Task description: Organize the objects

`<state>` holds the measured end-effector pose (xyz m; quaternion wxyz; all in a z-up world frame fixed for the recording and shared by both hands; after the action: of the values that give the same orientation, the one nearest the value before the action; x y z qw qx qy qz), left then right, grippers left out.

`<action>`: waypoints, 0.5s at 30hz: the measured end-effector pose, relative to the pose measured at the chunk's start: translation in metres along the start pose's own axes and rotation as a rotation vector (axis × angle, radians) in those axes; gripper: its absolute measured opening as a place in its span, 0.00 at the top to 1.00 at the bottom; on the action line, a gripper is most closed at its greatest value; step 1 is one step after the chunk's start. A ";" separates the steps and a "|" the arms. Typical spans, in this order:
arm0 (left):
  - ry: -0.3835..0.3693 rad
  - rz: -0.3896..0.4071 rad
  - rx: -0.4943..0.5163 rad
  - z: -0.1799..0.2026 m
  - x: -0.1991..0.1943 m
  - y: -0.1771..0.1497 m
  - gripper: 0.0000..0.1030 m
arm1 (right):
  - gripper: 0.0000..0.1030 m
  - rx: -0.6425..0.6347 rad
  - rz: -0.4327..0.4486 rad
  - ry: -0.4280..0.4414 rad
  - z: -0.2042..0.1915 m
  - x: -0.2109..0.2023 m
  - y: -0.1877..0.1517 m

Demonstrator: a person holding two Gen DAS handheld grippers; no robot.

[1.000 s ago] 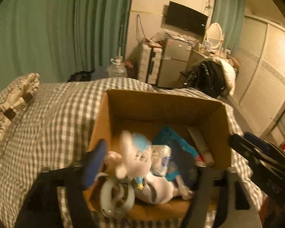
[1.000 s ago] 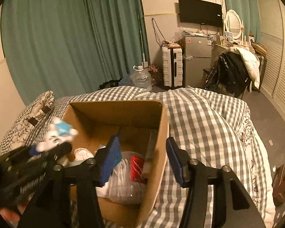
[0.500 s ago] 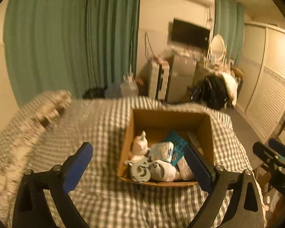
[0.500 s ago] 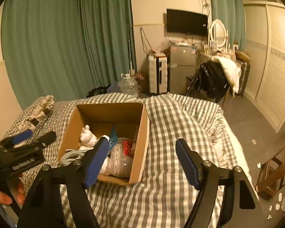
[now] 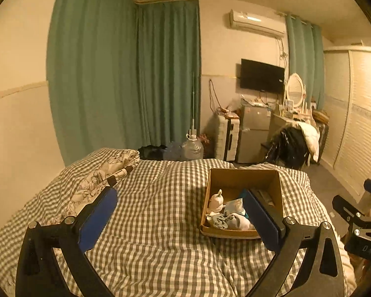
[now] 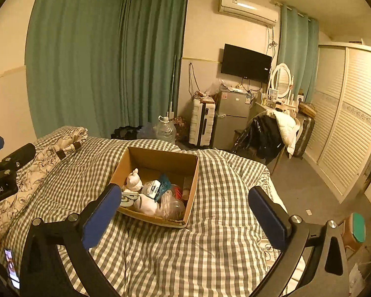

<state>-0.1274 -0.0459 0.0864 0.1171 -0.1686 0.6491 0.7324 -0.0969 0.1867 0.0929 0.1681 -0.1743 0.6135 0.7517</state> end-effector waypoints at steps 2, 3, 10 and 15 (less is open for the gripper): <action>-0.010 0.002 -0.030 -0.001 0.003 -0.009 0.00 | 0.00 0.007 0.013 0.006 -0.003 -0.004 -0.003; -0.023 -0.004 -0.042 0.002 0.008 -0.015 0.00 | 0.00 0.012 0.016 0.007 -0.004 -0.004 -0.006; -0.027 -0.005 0.011 0.030 0.037 -0.044 0.00 | 0.00 0.025 0.055 -0.010 0.000 0.020 -0.020; -0.032 -0.037 -0.005 0.037 0.059 -0.082 0.00 | 0.00 0.034 0.097 -0.062 0.009 0.042 -0.038</action>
<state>-0.1529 -0.0010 -0.0086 0.1406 -0.1691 0.6420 0.7345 -0.1164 0.2046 0.0418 0.1532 -0.1180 0.6283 0.7536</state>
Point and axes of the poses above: each gripper's, at about its wrist camera, not at the fingertips, and x roughly the way its jaws point, z to its right, y to its top, the point moved 9 cm from there along x, roughly the way its jaws point, and after that the axes turned 6 degrees about -x, right-handed, at the moved point
